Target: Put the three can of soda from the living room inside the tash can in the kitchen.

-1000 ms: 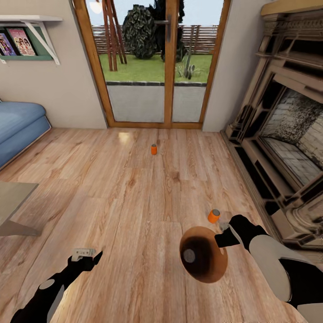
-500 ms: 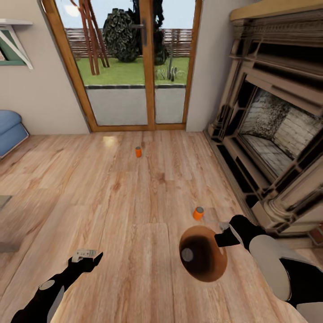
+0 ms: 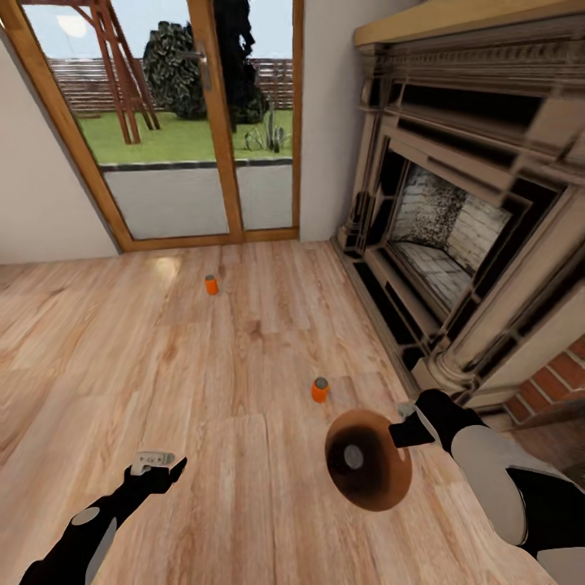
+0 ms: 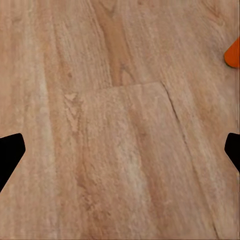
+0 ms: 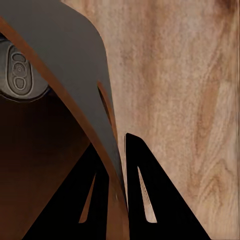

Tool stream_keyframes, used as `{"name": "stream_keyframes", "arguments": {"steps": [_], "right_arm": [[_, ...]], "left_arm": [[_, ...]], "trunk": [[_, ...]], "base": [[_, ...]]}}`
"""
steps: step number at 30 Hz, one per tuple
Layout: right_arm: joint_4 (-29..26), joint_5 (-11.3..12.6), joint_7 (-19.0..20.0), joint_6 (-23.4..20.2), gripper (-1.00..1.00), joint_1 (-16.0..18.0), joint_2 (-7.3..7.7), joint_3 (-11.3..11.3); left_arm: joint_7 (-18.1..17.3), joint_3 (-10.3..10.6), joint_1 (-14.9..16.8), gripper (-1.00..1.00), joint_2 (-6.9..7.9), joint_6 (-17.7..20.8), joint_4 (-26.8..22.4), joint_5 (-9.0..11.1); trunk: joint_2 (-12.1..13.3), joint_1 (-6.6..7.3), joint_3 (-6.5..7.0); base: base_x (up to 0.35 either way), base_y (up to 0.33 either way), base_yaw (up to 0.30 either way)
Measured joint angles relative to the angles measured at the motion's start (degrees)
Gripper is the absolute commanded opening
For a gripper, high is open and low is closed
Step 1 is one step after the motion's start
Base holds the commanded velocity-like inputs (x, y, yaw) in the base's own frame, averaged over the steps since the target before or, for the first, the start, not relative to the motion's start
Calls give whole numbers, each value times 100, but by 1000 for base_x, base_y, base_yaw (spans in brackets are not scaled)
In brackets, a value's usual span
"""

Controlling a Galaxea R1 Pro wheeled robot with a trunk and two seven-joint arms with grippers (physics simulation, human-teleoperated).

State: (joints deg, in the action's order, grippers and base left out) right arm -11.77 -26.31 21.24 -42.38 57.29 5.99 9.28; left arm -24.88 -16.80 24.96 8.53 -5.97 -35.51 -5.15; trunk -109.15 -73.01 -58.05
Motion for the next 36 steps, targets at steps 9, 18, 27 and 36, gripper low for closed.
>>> {"name": "stream_keyframes", "arguments": {"steps": [9, 18, 27, 36], "right_arm": [[6, 17, 1, -9, -100, 0, 0, 4], [7, 36, 5, -22, -100, 0, -6, 8], [9, 40, 5, -40, -100, 0, -3, 16], [15, 21, 3, -39, -100, 0, -7, 3]], "left_arm": [[-52, 9, 0, 100, 0, 12, 16, -20], [-61, -1, 0, 100, 0, 49, 17, -26], [-69, 18, -1, 100, 5, 44, 694, -35], [-51, 12, 0, 100, 0, 11, 887, -26]], "trunk": [[0, 0, 58], [0, 0, 93], [0, 0, 96], [0, 0, 96]], "base": [[270, 31, -201], [105, 152, -114], [175, 272, -215], [87, 86, -247]]}}
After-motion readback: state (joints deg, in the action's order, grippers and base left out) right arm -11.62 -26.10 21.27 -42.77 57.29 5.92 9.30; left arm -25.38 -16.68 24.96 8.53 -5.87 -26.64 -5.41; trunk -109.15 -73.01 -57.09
